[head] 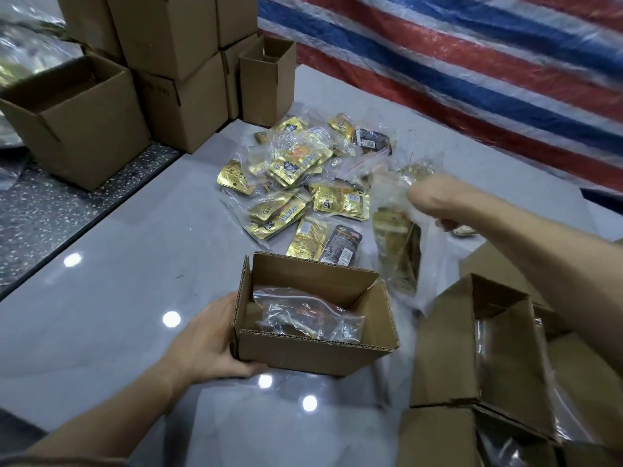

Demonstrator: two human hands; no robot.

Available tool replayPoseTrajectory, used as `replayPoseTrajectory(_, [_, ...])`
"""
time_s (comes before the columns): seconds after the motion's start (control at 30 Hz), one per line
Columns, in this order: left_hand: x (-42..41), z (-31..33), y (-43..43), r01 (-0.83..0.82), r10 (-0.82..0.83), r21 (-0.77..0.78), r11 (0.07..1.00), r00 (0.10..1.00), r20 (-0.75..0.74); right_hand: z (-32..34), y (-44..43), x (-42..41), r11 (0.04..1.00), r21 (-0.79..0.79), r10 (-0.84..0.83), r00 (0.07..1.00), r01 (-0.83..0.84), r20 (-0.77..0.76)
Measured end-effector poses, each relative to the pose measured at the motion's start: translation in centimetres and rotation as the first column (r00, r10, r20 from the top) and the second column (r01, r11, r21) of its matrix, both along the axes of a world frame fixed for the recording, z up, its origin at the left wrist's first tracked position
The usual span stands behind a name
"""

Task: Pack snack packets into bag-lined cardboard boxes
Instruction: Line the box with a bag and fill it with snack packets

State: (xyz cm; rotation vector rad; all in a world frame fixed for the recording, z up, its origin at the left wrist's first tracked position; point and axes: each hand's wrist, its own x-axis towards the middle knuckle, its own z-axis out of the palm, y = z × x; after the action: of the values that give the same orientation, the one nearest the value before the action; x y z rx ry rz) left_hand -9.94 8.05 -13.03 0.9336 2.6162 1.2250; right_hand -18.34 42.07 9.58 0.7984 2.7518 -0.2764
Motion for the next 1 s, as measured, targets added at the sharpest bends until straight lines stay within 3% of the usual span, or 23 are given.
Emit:
replayPoseTrajectory(0.13, [0.0,0.0,0.0,-0.009,0.009,0.008,1.000,1.000,-0.002,3.7,0.1,1.5,0.979,-0.193,-0.054,0.998,0.059,0.032])
replayPoseTrajectory(0.23, [0.0,-0.3,0.0,-0.007,0.007,0.005,1.000,1.000,-0.002,6.2,-0.7,2.1,0.969,-0.245,0.036,0.999,-0.038,-0.015])
replayPoseTrajectory(0.47, [0.0,-0.6,-0.1,-0.005,0.005,0.008,1.000,1.000,-0.009,10.5,-3.6,3.6,0.912,-0.123,0.369,0.914,-0.390,-0.168])
replayPoseTrajectory(0.77, [-0.1,-1.1,-0.2,-0.018,0.018,0.003,1.000,1.000,0.015,14.0,-6.6,6.9,0.791,0.026,0.568,0.718,-0.611,-0.404])
replayPoseTrajectory(1.0, [-0.2,-1.5,-0.2,-0.009,0.008,0.014,1.000,0.999,0.043,15.4,-8.8,8.9,0.642,0.097,0.713,0.546,-0.760,-0.440])
